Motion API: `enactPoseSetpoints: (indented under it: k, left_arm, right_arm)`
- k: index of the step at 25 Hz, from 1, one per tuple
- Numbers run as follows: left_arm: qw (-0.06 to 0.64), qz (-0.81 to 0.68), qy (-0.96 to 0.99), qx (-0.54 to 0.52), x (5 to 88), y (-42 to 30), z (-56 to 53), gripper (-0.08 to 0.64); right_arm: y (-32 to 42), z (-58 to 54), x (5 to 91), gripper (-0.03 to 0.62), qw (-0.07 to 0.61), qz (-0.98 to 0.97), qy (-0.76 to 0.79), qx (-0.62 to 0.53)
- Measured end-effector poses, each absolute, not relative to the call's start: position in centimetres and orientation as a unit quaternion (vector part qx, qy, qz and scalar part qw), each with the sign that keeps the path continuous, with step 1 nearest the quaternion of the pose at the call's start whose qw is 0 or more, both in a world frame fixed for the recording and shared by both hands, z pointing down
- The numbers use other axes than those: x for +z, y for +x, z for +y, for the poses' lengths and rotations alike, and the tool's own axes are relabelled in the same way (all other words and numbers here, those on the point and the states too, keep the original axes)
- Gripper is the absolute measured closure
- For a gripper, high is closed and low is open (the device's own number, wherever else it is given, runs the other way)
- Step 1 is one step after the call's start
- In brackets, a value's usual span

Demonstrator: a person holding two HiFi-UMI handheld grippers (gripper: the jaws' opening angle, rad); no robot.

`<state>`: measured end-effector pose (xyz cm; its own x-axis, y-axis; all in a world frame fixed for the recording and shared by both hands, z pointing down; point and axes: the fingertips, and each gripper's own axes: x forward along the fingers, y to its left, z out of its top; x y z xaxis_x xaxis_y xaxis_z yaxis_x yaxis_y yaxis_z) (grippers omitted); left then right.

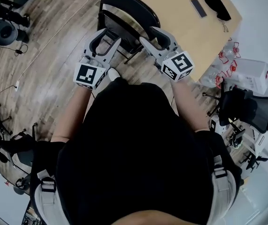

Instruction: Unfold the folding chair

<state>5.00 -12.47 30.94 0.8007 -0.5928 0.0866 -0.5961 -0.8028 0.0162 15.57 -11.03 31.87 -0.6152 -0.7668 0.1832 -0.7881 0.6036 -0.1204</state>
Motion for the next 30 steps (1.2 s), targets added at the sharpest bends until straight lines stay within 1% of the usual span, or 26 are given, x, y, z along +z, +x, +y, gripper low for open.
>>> enactPoseSetpoints:
  k: [7,12,15,20,30]
  left_arm:
    - [0.024,-0.295,0.955,0.029,31.7,4.6,-17.3,0.36]
    - [0.03,-0.294,0.955,0.04,32.7,5.5,-18.6,0.36]
    - [0.02,-0.304,0.952,0.034,32.5,6.0,-19.4,0.36]
    - [0.014,-0.32,0.947,0.033,32.4,7.4,-20.4,0.36]
    - [0.015,-0.348,0.936,0.041,32.6,9.5,-22.5,0.364]
  right_arm:
    - [16.1,-16.1,33.6,0.405,0.096,-0.872,0.467,0.111]
    - [17.1,-18.5,34.6,0.405,0.121,-0.873,0.459,0.11]
    - [17.5,-20.0,35.5,0.405,0.142,-0.877,0.443,0.117]
    - [18.7,-22.2,37.4,0.405,0.19,-0.881,0.408,0.147]
    - [21.4,-26.3,42.9,0.403,0.311,-0.858,0.363,0.186]
